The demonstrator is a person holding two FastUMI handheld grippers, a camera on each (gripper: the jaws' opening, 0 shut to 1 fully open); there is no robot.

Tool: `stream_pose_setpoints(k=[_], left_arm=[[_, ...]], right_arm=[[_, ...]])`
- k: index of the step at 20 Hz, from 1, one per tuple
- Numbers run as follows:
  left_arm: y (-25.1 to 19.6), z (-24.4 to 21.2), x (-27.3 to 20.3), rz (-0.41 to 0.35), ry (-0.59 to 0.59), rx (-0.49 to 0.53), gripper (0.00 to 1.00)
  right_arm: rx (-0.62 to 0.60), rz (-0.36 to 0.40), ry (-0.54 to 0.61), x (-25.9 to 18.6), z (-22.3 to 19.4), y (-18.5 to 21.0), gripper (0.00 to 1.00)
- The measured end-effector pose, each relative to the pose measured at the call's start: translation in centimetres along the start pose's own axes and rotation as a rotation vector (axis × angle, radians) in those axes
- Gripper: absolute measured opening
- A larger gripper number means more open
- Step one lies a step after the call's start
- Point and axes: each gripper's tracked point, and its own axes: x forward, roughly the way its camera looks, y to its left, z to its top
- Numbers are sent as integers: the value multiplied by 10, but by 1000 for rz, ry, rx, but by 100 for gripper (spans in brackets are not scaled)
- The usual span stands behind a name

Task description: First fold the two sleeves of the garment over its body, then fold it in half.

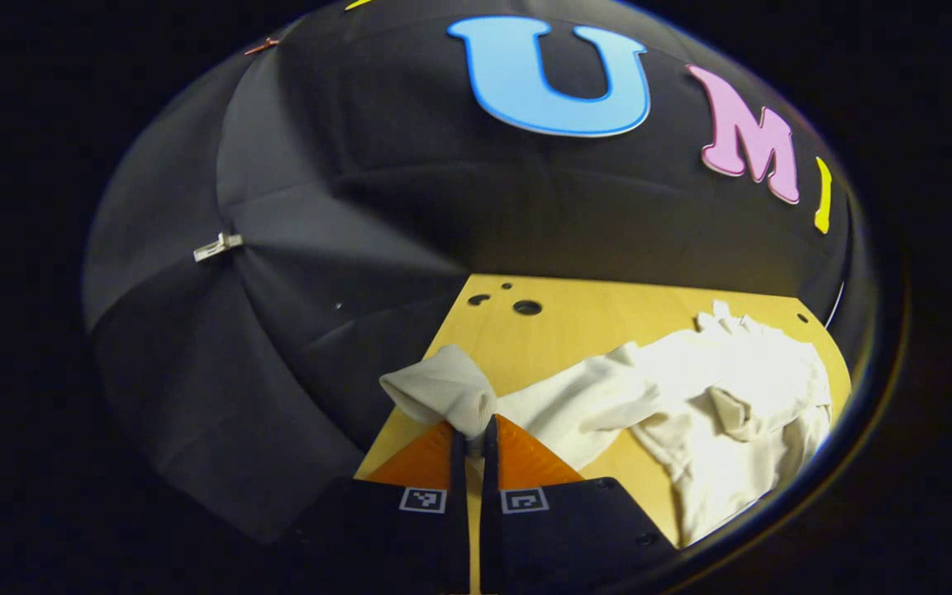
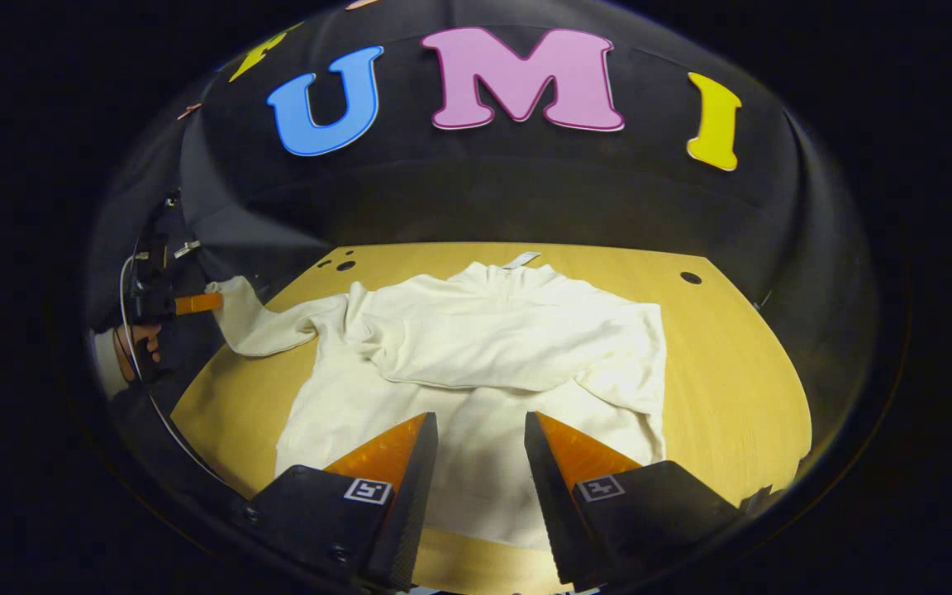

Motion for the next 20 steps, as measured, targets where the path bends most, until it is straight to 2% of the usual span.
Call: stream_pose_setpoints(k=[4, 5, 10, 15, 20], left_arm=[[-58, 25, -16, -58, -43, 17, 10], [-74, 29, -19, -75, -52, 16, 12], [-172, 47, -31, -184, -71, 23, 10], [-271, 48, -29, -278, -70, 77, 10], [-365, 29, -28, -362, -44, 126, 10]], right_arm=[[34, -28, -3, -13, -8, -33, 66], [44, -32, 0, -16, -10, -42, 66], [89, -54, 1, -25, -16, -87, 66], [118, -58, 13, -29, -31, -121, 68], [127, -64, 33, -32, -43, -148, 68]])
